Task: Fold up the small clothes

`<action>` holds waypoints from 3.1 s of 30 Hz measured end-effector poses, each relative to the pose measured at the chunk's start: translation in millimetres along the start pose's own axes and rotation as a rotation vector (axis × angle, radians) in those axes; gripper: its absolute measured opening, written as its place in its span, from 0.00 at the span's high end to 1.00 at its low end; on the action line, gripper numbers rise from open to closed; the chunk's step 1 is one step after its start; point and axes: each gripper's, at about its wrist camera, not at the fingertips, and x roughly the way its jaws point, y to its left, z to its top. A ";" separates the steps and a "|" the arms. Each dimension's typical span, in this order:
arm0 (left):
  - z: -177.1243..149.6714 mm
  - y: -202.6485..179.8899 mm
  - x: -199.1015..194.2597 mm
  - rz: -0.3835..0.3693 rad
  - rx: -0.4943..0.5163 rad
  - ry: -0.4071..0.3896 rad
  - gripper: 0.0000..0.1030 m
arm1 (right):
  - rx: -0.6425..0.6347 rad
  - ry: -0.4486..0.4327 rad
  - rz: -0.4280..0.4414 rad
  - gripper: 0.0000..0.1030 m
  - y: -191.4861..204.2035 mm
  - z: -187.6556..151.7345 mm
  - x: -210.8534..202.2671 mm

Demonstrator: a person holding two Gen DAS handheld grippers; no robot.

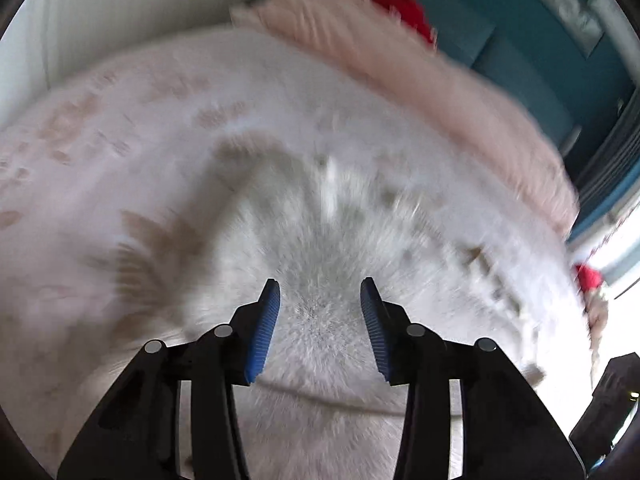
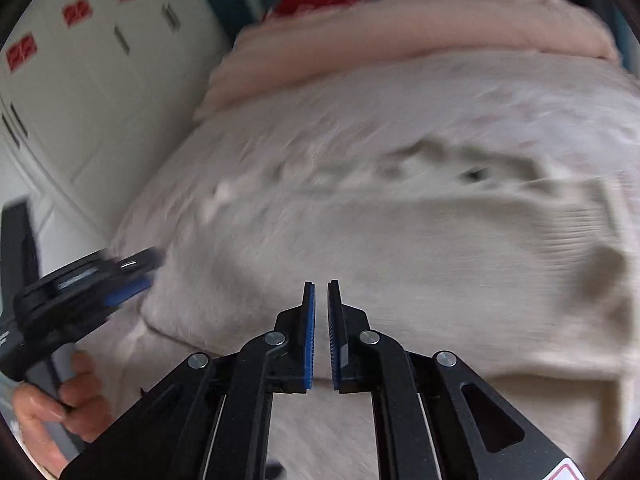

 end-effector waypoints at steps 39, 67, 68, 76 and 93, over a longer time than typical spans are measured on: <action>-168.8 120.8 -178.6 0.103 0.146 0.052 0.23 | 0.256 -0.077 -0.306 0.44 -108.0 -271.3 -284.9; -219.3 132.6 -173.4 -0.027 0.023 0.118 0.70 | 0.405 -0.047 -0.041 0.73 -122.5 -304.4 -243.0; -218.5 133.7 -172.3 -0.024 0.014 0.123 0.78 | 0.413 -0.046 -0.033 0.79 -123.4 -304.1 -241.7; -207.2 154.0 -190.4 -0.089 -0.099 0.111 0.85 | 0.432 -0.061 -0.003 0.87 -125.8 -307.2 -241.9; -216.7 161.3 -182.3 -0.064 -0.127 0.113 0.43 | 0.437 -0.075 0.039 0.65 -120.7 -310.0 -237.6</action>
